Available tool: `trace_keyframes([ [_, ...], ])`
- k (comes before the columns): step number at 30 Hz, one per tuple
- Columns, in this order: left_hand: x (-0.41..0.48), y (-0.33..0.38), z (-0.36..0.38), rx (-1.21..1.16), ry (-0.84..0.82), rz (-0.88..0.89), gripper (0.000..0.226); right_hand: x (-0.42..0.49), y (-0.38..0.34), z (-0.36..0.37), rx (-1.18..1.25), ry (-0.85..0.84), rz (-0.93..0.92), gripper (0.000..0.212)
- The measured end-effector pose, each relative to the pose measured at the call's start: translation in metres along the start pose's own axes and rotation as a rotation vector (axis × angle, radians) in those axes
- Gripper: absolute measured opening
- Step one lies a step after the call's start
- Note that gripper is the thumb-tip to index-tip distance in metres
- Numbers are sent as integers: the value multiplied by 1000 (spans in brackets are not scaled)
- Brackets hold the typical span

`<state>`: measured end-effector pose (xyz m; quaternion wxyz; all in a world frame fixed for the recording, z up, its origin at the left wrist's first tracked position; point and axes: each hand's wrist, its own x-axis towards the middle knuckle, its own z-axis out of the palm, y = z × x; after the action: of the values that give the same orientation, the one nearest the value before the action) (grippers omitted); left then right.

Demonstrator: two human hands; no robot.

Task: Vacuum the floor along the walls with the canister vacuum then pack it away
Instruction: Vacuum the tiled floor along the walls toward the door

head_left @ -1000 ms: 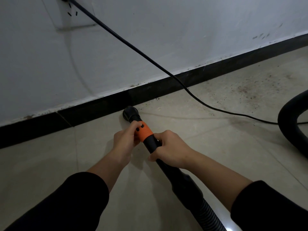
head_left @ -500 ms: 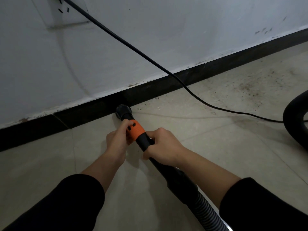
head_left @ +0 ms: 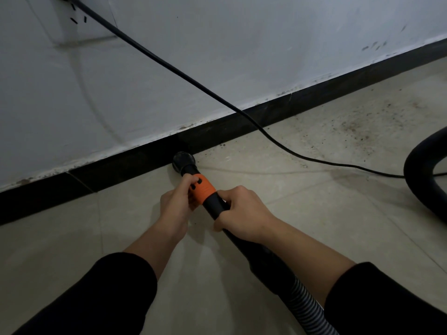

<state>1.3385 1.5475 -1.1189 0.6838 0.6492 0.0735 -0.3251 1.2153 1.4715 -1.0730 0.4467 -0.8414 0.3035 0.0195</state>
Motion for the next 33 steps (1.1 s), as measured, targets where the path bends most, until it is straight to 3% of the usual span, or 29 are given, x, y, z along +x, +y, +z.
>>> trace_keyframes([
  [26,11,-11,90,47,-118,-3,10,3,44,-53,119,155,134,24],
  [33,18,-16,107,86,-156,-4,19,3,53,-63,146,198,156,24],
])
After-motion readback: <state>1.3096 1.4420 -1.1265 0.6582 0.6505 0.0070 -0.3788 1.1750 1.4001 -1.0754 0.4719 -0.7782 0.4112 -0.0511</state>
